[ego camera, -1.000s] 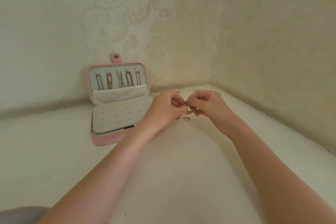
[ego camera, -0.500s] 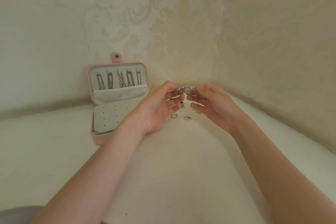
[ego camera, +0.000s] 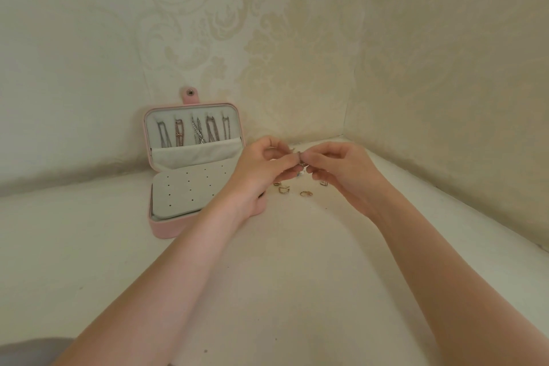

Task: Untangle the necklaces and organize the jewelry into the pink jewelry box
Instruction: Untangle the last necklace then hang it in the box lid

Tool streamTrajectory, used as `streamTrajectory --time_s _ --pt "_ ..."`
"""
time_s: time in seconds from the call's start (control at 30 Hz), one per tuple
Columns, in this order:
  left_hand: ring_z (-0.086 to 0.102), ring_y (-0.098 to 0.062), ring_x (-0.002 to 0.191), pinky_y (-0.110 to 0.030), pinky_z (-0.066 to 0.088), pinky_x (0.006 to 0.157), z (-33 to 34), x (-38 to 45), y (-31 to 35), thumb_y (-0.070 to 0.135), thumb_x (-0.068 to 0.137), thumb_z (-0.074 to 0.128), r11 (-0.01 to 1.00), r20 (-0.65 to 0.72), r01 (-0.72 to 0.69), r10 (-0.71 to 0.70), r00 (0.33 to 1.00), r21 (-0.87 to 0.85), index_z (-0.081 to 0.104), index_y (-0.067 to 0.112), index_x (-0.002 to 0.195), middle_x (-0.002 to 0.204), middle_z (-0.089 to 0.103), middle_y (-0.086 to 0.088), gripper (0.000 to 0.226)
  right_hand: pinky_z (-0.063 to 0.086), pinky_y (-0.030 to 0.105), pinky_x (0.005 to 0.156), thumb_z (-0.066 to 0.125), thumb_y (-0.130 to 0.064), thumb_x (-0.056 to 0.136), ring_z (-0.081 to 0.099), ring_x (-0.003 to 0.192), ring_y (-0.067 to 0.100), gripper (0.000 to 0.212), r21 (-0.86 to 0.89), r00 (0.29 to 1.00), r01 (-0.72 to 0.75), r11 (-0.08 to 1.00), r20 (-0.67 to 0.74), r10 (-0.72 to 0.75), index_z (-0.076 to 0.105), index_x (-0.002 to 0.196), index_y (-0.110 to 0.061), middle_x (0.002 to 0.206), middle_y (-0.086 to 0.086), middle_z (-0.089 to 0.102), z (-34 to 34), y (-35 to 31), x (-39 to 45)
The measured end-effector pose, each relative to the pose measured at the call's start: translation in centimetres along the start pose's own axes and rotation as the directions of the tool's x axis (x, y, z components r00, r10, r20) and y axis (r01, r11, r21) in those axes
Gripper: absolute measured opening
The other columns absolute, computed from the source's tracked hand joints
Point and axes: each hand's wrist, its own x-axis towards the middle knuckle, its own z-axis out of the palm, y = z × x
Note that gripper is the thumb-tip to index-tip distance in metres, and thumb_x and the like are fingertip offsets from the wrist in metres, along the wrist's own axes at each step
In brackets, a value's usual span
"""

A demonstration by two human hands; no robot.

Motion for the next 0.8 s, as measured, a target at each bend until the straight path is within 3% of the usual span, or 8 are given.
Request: streamTrajectory --time_s 0.13,0.23,0.37,0.5,0.6,0.67,0.73,0.8 --pt "0.062 -0.01 0.06 -0.017 0.054 0.062 -0.1 0.3 0.4 -0.001 0.083 0.06 0.992 -0.098 0.058 -0.069 0.993 -0.113 0.051 0.013 0.079 0.068 0.062 -0.002 0.017 0.044 0.018 0.057 0.064 -0.005 0.085 0.052 0.058 0.011 0.011 0.013 0.999 -0.039 0.999 0.02 0.038 0.067 0.075 -0.004 0.066 0.004 0.062 0.0 0.2 0.2" --pt "0.057 -0.012 0.058 -0.018 0.053 0.063 -0.3 0.4 0.7 0.002 0.084 0.054 0.941 -0.01 0.172 -0.183 0.983 -0.291 0.051 0.012 0.071 0.066 0.056 -0.002 0.016 0.043 0.019 0.056 0.061 -0.006 0.087 0.051 0.055 0.01 0.016 -0.065 0.995 -0.032 0.997 0.091 0.038 0.066 0.072 -0.004 0.065 0.005 0.061 0.7 0.3 0.1" --pt "0.059 -0.01 0.061 -0.02 0.052 0.065 -0.4 0.3 0.9 0.003 0.086 0.055 0.938 0.079 0.176 -0.16 0.984 -0.299 0.053 0.014 0.078 0.068 0.059 0.0 0.014 0.045 0.018 0.057 0.056 -0.001 0.088 0.053 0.058 0.011 0.015 0.013 0.996 -0.045 0.999 0.073 0.044 0.062 0.074 -0.002 0.067 0.006 0.061 0.8 0.2 0.1" --pt "0.057 -0.006 0.057 -0.022 0.043 0.069 -0.2 0.0 0.6 0.001 0.085 0.059 0.989 0.081 0.107 -0.099 0.992 -0.104 0.058 0.019 0.096 0.067 0.062 0.004 0.022 0.045 0.015 0.055 0.056 0.006 0.085 0.05 0.057 0.013 0.019 0.068 1.0 -0.025 0.997 0.008 0.024 0.056 0.068 -0.003 0.063 0.008 0.058 0.6 0.3 0.2" --pt "0.053 -0.003 0.048 -0.021 0.042 0.062 0.0 -0.1 0.3 -0.007 0.083 0.051 0.977 -0.007 -0.07 0.073 0.997 0.203 0.058 0.015 0.095 0.075 0.059 0.003 0.026 0.045 0.016 0.056 0.057 0.009 0.083 0.049 0.062 0.017 0.019 0.088 0.998 -0.044 0.995 0.047 0.04 0.054 0.073 -0.006 0.073 0.015 0.056 0.9 0.5 0.2" --pt "0.05 -0.002 0.042 -0.021 0.045 0.06 0.2 -0.2 0.1 -0.007 0.084 0.049 0.942 -0.032 -0.143 0.16 0.987 0.303 0.058 0.015 0.091 0.079 0.056 0.002 0.025 0.045 0.018 0.057 0.057 0.01 0.084 0.049 0.063 0.019 0.02 0.151 0.996 -0.06 0.987 0.078 0.048 0.052 0.079 -0.009 0.078 0.017 0.056 1.0 0.6 0.2" --pt "0.05 -0.001 0.042 -0.018 0.046 0.057 0.3 -0.1 0.1 -0.006 0.084 0.049 0.963 -0.069 -0.109 0.13 0.989 0.246 0.058 0.016 0.089 0.079 0.057 0.001 0.024 0.043 0.019 0.055 0.055 0.009 0.085 0.049 0.059 0.016 0.019 0.241 0.995 -0.069 0.968 0.092 0.048 0.051 0.083 -0.01 0.069 0.011 0.056 1.0 0.4 0.2" --pt "0.056 -0.002 0.047 -0.016 0.048 0.058 0.3 0.0 0.3 -0.003 0.086 0.052 0.998 -0.067 0.016 -0.011 0.998 0.068 0.059 0.016 0.088 0.076 0.06 0.001 0.02 0.041 0.018 0.052 0.051 0.008 0.088 0.047 0.052 0.011 0.019 0.319 0.993 -0.084 0.944 0.1 0.055 0.05 0.08 -0.01 0.057 0.001 0.053 0.8 0.1 0.1"
